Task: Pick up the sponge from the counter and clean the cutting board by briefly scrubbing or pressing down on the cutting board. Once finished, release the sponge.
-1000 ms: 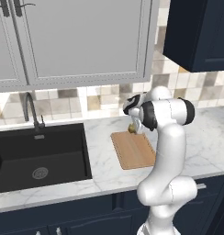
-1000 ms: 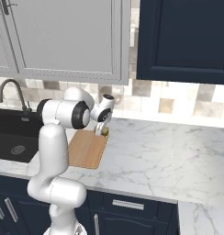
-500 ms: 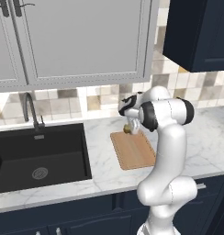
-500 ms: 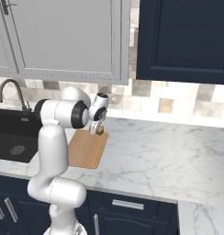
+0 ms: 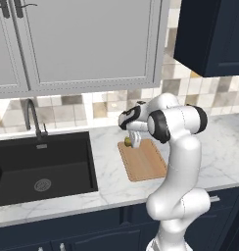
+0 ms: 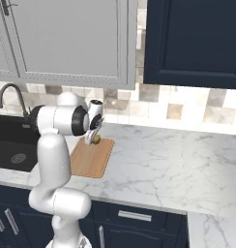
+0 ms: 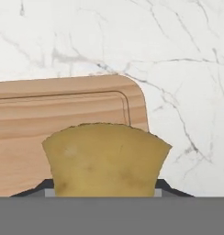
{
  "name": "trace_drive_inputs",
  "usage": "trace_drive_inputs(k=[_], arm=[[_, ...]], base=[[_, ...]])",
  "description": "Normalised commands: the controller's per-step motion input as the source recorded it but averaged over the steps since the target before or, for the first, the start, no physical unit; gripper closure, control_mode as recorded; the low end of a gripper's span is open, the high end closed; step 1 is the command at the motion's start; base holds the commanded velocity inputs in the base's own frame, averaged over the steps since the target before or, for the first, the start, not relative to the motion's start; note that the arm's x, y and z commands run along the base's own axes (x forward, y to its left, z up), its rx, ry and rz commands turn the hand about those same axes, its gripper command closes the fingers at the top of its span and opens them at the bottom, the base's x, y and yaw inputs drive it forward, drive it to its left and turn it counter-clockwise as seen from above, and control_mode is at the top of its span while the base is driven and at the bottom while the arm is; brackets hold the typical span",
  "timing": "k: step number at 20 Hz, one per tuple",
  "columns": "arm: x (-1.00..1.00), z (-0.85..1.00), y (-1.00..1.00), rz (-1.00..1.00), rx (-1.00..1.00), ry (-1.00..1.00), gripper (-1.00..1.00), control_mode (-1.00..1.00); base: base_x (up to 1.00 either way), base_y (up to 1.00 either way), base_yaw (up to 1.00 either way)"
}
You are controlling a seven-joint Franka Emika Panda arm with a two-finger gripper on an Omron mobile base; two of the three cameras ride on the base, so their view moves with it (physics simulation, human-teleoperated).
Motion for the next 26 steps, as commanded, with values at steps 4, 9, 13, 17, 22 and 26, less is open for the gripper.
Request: trace_drive_inputs(k=[4,9,13,17,22,26], arm=[[-0.53,-0.23,-0.01,0.0,-0.04,0.03,1.0,-1.0],[-0.62,-0.16,-0.1,0.0,-0.01,0.03,1.0,-1.0],[-0.67,0.0,-0.03,0.0,0.0,0.09,1.0,-1.0],[-0.71,0.0,-0.01,0.0,0.0,0.07,1.0,-1.0],[-0.78,-0.03,-0.06,0.0,0.0,0.01,1.0,-1.0],[-0.79,-0.09,-0.11,0.0,0.0,0.0,1.0,-1.0]], base=[[0.0,0.0,0.0],[0.0,0.0,0.0],[0.0,0.0,0.0],[0.0,0.0,0.0],[0.0,0.0,0.0],[0.0,0.0,0.0]])
